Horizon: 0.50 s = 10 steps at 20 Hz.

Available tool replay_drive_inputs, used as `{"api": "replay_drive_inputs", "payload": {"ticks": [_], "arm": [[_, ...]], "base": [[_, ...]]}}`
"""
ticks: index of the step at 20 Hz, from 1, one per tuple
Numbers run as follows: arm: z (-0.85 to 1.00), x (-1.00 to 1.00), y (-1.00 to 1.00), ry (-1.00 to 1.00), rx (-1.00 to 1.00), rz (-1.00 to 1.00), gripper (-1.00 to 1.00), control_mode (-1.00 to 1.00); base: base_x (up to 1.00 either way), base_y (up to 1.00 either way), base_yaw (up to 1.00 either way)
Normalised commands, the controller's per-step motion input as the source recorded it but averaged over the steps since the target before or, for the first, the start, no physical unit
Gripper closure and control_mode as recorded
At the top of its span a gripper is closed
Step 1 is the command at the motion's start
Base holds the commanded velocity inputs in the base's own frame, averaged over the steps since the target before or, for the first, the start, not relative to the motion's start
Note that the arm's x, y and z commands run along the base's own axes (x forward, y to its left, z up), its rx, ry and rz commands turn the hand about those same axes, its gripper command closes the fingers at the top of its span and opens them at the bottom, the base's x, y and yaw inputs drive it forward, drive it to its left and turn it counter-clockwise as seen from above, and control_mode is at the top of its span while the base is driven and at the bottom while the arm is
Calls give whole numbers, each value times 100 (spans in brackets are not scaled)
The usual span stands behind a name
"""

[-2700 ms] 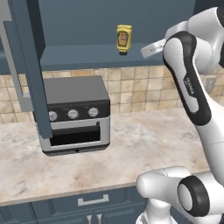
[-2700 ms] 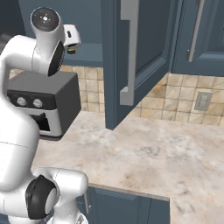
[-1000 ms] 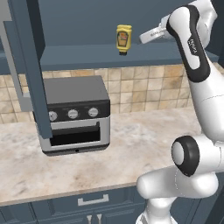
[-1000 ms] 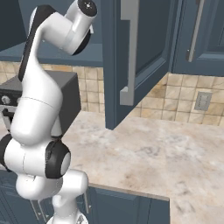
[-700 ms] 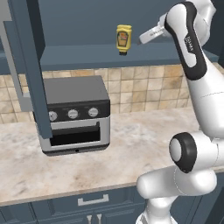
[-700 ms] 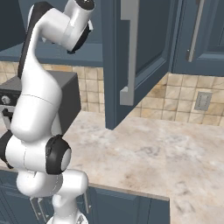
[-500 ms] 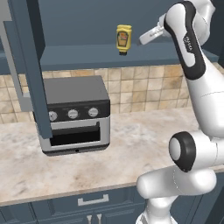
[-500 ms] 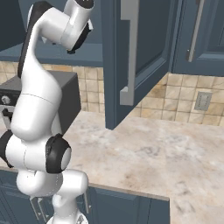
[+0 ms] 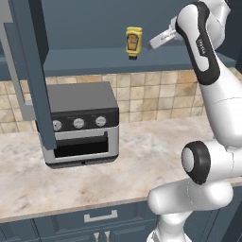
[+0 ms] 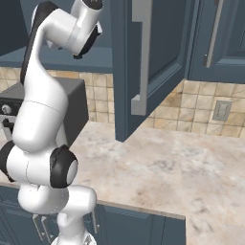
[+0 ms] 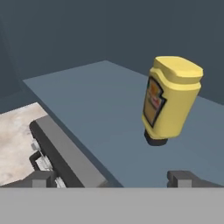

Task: Move the mustard and ketchup from the cabinet to the dining counter.

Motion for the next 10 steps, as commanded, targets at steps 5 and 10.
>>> {"api": "replay_drive_inputs", "payload": {"ticks": [5,10], "arm": [[-9,12,0,0,0,0,-100,-100],[-7,16,-1,0,0,0,-100,-100]], "base": [[0,0,0],[0,0,0]]}}
